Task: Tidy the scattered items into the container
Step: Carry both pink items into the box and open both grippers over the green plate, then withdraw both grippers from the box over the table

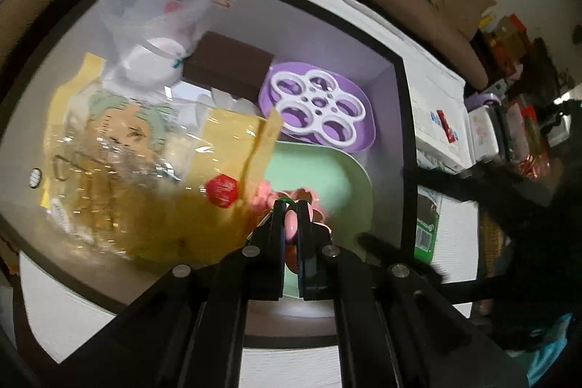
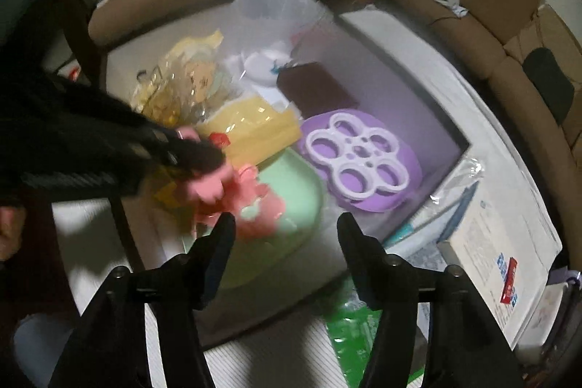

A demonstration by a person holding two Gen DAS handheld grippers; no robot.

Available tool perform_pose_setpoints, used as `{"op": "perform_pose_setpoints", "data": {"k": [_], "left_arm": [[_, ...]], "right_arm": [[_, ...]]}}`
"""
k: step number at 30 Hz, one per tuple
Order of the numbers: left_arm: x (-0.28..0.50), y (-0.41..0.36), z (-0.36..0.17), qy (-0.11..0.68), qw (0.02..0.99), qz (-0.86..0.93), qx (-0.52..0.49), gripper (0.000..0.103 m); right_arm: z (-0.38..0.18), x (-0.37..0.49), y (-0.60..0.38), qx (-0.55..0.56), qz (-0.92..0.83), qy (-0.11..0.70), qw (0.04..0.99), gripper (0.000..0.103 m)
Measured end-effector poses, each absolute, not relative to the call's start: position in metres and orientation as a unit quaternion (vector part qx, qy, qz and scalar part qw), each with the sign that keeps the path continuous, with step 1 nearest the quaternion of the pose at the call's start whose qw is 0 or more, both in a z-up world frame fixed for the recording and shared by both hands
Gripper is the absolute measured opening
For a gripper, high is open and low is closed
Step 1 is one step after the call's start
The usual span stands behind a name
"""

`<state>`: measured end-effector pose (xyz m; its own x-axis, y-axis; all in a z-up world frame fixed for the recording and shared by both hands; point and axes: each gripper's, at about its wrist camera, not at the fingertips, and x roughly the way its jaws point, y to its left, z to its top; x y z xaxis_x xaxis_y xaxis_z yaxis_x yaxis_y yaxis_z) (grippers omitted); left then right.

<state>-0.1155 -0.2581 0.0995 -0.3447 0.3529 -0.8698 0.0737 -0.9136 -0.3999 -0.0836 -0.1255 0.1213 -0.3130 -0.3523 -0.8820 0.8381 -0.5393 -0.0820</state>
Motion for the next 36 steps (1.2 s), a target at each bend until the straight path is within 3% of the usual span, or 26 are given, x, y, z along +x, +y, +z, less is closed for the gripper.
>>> {"op": "perform_pose_setpoints", "data": {"k": [6,15,17,18,19,27,29,30,33,36], "left_arm": [[-0.121,-0.234,0.093,-0.194,0.109,0.785,-0.578,0.005],[-0.087,-0.222,0.105,-0.160,0.093,0.786,-0.589,0.008],[-0.081,-0.226,0.111,-0.161,0.087,0.791,-0.583,0.018],[-0.077,-0.228,0.114,-0.160,0.080,0.795,-0.579,0.034],[-0.075,-0.229,0.116,-0.157,0.073,0.799,-0.576,0.058],[-0.055,-0.231,0.125,-0.131,0.024,0.813,-0.567,0.076],[-0.051,-0.226,0.131,-0.124,0.025,0.819,-0.560,0.090],[-0.049,-0.223,0.133,-0.123,0.029,0.821,-0.557,0.103],[-0.043,-0.209,0.142,-0.103,0.020,0.829,-0.549,0.103],[-0.036,-0.191,0.149,-0.090,0.017,0.835,-0.542,0.103]], "right_arm": [[0.156,-0.079,-0.089,0.442,-0.774,0.213,0.400,0.065],[0.162,-0.052,-0.066,0.451,-0.769,0.188,0.411,0.065],[0.164,-0.046,-0.065,0.449,-0.771,0.181,0.413,0.066],[0.165,-0.044,-0.065,0.448,-0.772,0.179,0.413,0.067],[0.165,-0.041,-0.066,0.447,-0.773,0.177,0.414,0.069],[0.164,-0.030,-0.060,0.450,-0.779,0.159,0.407,0.084],[0.166,-0.025,-0.052,0.446,-0.785,0.165,0.397,0.086],[0.167,-0.023,-0.048,0.443,-0.788,0.169,0.392,0.089],[0.171,-0.016,-0.032,0.437,-0.798,0.166,0.381,0.100],[0.176,-0.006,-0.012,0.422,-0.819,0.163,0.353,0.103]]}}
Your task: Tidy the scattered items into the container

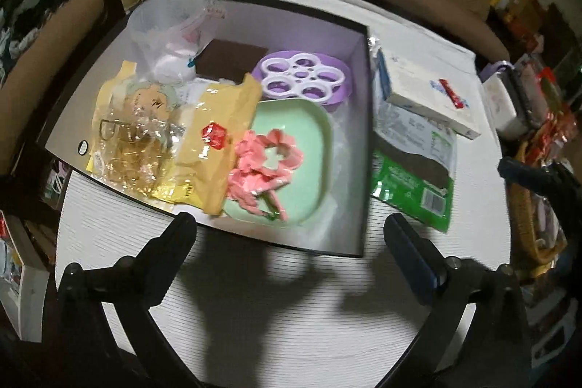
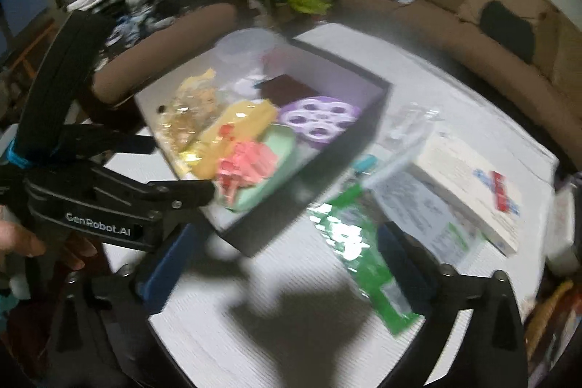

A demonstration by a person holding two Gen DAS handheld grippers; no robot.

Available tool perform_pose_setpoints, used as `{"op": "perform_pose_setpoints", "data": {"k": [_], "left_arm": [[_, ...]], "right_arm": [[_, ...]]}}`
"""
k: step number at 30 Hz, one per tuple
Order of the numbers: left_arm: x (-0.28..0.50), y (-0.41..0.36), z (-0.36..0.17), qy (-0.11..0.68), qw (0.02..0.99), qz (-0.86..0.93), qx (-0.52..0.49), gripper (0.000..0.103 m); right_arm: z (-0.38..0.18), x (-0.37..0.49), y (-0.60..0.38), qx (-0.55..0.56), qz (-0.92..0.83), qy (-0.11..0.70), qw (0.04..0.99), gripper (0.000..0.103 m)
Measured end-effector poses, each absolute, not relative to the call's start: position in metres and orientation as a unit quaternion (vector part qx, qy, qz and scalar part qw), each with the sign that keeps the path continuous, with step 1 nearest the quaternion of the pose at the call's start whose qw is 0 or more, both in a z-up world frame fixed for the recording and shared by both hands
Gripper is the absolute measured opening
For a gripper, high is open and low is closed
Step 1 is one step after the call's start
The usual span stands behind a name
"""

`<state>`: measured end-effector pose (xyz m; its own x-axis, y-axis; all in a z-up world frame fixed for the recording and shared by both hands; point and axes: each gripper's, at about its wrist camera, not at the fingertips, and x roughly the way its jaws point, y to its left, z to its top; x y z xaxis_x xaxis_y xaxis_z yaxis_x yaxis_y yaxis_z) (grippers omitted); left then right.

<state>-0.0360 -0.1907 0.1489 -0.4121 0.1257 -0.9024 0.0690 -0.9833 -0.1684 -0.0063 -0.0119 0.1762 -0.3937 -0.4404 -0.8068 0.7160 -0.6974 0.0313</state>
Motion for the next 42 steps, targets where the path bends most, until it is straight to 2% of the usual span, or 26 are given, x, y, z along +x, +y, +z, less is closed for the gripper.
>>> {"op": "perform_pose_setpoints", "data": {"k": [11,21,31,42], "left_arm": [[-0.007,-0.115,0.170,-0.029,0.021,0.864,-0.503,0.103],[0.008,-0.061,0.159,-0.038,0.068,0.882,-0.465,0.103],[0.001,0.002,0.082,0.014,0.059,0.883,-0.466,0.103],[-0.020,0.011,0.017,0.032,0.030,0.868,-0.494,0.103]], "right_arm": [[0.180,0.012,0.088,0.421,-0.852,0.085,0.298,0.103],[0.161,0.015,0.173,0.429,-0.868,0.041,0.247,0.103],[0.099,0.006,0.227,0.433,-0.887,0.003,0.159,0.103],[0.029,0.001,0.235,0.450,-0.888,0.004,0.099,0.103]]}}
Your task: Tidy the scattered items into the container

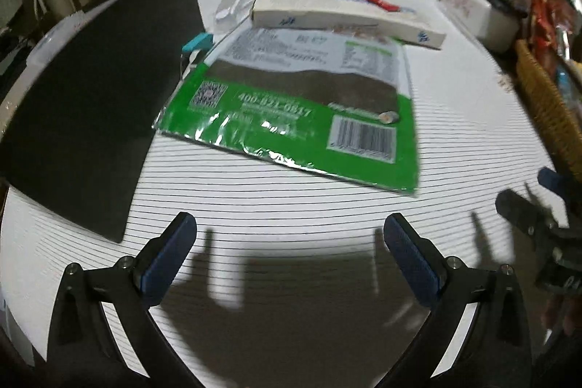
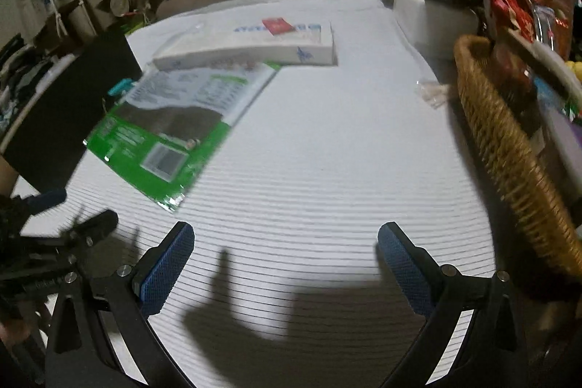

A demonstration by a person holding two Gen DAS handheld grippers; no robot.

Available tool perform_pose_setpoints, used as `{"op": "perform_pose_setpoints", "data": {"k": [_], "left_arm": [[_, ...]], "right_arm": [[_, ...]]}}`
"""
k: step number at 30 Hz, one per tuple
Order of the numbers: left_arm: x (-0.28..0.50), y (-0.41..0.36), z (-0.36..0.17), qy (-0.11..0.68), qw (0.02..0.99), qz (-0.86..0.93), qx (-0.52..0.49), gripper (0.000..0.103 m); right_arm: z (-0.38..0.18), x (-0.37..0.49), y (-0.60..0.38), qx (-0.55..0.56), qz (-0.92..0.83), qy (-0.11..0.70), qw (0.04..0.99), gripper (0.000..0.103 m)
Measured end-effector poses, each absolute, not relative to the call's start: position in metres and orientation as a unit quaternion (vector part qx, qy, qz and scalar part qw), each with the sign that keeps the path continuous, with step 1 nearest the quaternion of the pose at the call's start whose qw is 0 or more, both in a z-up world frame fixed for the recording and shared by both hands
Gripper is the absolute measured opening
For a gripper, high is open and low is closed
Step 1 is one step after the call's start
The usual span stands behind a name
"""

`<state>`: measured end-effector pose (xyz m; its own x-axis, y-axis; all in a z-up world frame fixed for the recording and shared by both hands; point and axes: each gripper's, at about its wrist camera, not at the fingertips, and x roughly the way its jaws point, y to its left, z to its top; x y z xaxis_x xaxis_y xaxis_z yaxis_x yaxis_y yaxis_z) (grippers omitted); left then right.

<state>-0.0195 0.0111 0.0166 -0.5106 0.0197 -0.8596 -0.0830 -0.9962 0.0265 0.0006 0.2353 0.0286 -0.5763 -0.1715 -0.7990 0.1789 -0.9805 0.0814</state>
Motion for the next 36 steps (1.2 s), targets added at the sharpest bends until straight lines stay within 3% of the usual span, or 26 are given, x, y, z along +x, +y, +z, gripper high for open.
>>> {"op": "perform_pose_setpoints", "data": {"k": [36], "left_arm": [[-0.021,0.013,-0.004,0.020,0.048,0.884,-0.465,0.103]], "right_arm": [[0.007,-0.011,0.217,0.449,-0.892,0.032,0.051,0.103]]}}
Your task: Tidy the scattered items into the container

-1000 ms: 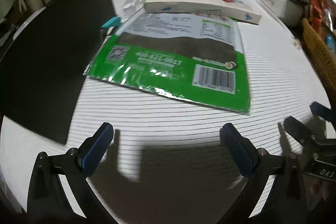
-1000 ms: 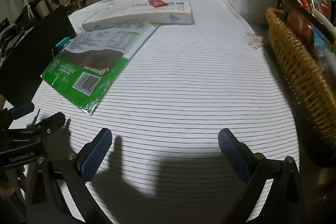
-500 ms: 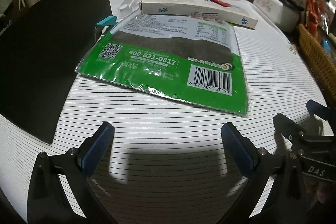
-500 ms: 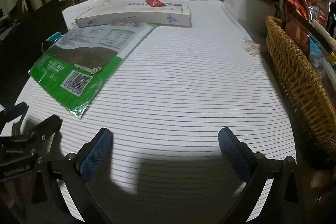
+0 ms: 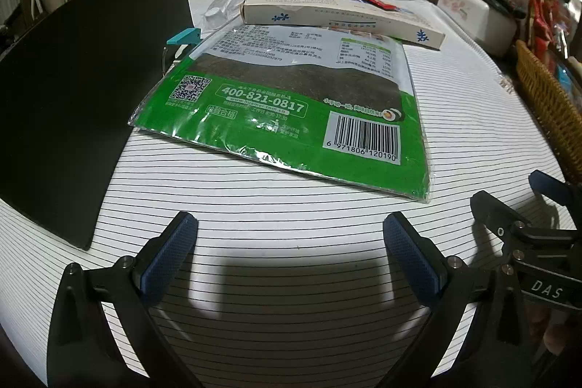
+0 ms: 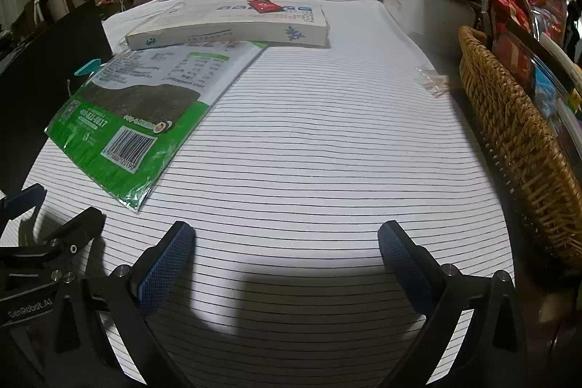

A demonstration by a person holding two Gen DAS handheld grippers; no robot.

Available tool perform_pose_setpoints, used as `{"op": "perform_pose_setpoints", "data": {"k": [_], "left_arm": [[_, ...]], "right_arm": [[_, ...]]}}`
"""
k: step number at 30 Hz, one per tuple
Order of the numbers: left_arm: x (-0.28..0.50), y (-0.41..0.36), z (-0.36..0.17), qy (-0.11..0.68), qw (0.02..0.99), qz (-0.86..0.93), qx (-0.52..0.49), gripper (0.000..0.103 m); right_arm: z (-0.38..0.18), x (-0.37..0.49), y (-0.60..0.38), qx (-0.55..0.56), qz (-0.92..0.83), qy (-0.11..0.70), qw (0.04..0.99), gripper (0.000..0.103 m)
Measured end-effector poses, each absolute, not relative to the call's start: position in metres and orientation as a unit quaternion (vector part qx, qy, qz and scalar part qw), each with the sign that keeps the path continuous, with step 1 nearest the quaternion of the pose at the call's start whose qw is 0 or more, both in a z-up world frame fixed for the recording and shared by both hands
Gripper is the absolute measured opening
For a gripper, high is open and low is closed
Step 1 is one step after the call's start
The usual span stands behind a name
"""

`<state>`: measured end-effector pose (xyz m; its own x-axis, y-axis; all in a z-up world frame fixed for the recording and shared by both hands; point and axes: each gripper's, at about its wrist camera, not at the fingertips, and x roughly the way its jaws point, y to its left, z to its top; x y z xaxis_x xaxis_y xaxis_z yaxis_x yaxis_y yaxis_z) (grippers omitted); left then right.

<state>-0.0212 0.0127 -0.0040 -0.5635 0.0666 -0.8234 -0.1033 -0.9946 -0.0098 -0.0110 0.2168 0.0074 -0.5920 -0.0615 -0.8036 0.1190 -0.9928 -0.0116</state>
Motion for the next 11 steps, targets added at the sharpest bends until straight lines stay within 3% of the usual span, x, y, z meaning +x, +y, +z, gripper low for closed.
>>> {"op": "perform_pose_setpoints", "data": {"k": [11], "left_arm": [[-0.0199,0.0128,-0.0035,0.015,0.037,0.884,-0.465,0.103]], "right_arm": [[0.0074,-0.0111,0.2171,0.449,-0.892,0.032,0.051,0.103]]}}
